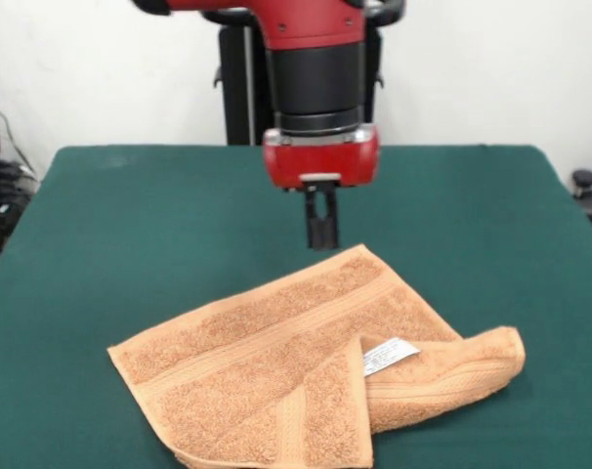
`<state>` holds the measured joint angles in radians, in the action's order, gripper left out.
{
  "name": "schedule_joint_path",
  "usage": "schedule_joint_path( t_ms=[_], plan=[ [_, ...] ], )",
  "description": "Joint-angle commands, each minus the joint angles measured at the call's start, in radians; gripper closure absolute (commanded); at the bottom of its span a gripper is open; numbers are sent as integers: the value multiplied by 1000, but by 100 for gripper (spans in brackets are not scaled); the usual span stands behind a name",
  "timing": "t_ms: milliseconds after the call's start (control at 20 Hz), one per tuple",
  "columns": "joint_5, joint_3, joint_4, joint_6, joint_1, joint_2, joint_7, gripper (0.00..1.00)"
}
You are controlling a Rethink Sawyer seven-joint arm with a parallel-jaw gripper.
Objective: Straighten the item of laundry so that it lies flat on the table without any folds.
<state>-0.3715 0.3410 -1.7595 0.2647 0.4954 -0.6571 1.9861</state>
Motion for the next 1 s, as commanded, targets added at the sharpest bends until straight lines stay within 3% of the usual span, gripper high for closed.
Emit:
schedule_joint_path(
  t_ms=[50,500,1000],
  plan=[
    [26,92,117,151,10,103,-54,100],
    [-9,96,309,282,46,200,-152,100],
    [-45,105,439,291,30,281,-169,100]
  ],
)
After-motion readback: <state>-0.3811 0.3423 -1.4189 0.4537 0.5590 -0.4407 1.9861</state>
